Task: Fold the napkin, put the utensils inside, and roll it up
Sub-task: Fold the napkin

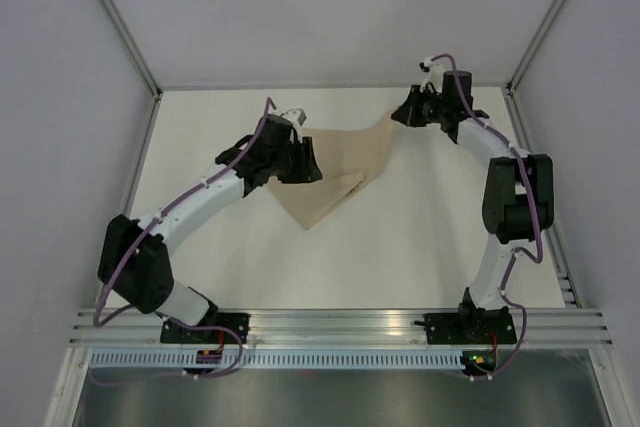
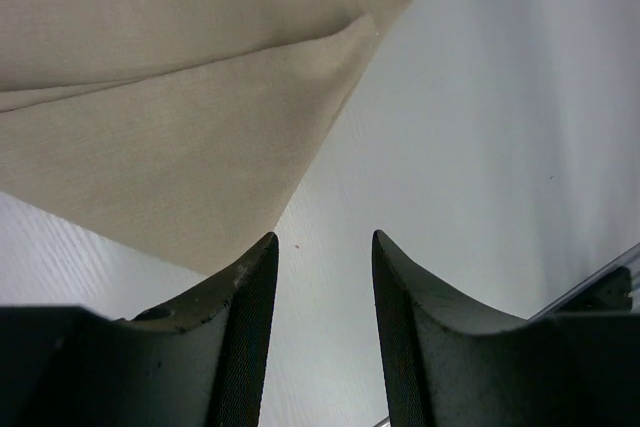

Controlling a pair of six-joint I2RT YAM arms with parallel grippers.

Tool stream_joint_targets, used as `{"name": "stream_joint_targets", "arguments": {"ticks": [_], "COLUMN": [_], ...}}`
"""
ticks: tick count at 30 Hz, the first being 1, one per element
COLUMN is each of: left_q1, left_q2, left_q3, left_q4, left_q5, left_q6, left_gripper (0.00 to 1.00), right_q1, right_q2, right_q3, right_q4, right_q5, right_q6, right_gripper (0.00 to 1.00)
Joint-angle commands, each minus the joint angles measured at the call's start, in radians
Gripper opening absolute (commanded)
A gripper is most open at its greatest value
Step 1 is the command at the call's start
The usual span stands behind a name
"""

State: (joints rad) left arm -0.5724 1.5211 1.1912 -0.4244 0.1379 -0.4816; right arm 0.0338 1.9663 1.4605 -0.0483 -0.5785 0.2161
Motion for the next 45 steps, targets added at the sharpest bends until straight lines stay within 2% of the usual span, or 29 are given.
{"name": "stream_joint_targets", "arguments": {"ticks": [1, 2, 6, 10, 16, 21, 34, 37, 38, 40, 43, 44, 45], "left_q1": [0.040, 0.048, 0.083, 0.089, 0.091, 0.091, 0.091, 0.091, 0.091, 0.091, 0.091, 0.091, 0.091], "left_q2": [-0.153, -0.183, -0.326, -0.449, -0.532, -0.575, -0.615, -0.622, -0.627, -0.630, -0.633, -0.633, -0.633], "left_q3": [-0.044, -0.053, -0.087, -0.087, -0.079, -0.090, -0.100, -0.104, -0.104, -0.105, -0.104, -0.102, -0.099], "left_q4": [0.036, 0.035, 0.013, -0.030, -0.086, -0.111, -0.122, -0.122, -0.120, -0.120, -0.120, -0.122, -0.122], "left_q5": [-0.053, -0.064, -0.081, -0.101, -0.110, -0.121, -0.118, -0.118, -0.119, -0.121, -0.123, -0.124, -0.126], "left_q6": [-0.104, -0.121, -0.163, -0.175, -0.181, -0.181, -0.175, -0.172, -0.172, -0.172, -0.172, -0.172, -0.172], "left_gripper": [0.48, 0.48, 0.48, 0.48, 0.48, 0.48, 0.49, 0.51, 0.51, 0.53, 0.55, 0.56, 0.56], "right_q1": [0.129, 0.185, 0.342, 0.503, 0.662, 0.745, 0.798, 0.798, 0.798, 0.798, 0.798, 0.798, 0.799], "right_q2": [-0.090, -0.101, -0.132, -0.127, -0.090, -0.063, -0.041, -0.041, -0.041, -0.046, -0.055, -0.058, -0.066], "right_q3": [-0.031, -0.038, -0.054, -0.060, -0.074, -0.095, -0.155, -0.157, -0.157, -0.155, -0.154, -0.154, -0.152], "right_q4": [-0.047, -0.070, -0.119, -0.146, -0.182, -0.190, -0.191, -0.196, -0.194, -0.200, -0.214, -0.217, -0.222], "right_q5": [0.051, 0.061, 0.137, 0.200, 0.258, 0.281, 0.290, 0.281, 0.276, 0.266, 0.255, 0.250, 0.240], "right_q6": [-0.207, -0.292, -0.417, -0.497, -0.593, -0.636, -0.672, -0.676, -0.676, -0.676, -0.681, -0.678, -0.676], "right_gripper": [0.04, 0.04, 0.03, 0.03, 0.02, 0.00, 0.01, 0.06, 0.12, 0.16, 0.31, 0.39, 0.41]}}
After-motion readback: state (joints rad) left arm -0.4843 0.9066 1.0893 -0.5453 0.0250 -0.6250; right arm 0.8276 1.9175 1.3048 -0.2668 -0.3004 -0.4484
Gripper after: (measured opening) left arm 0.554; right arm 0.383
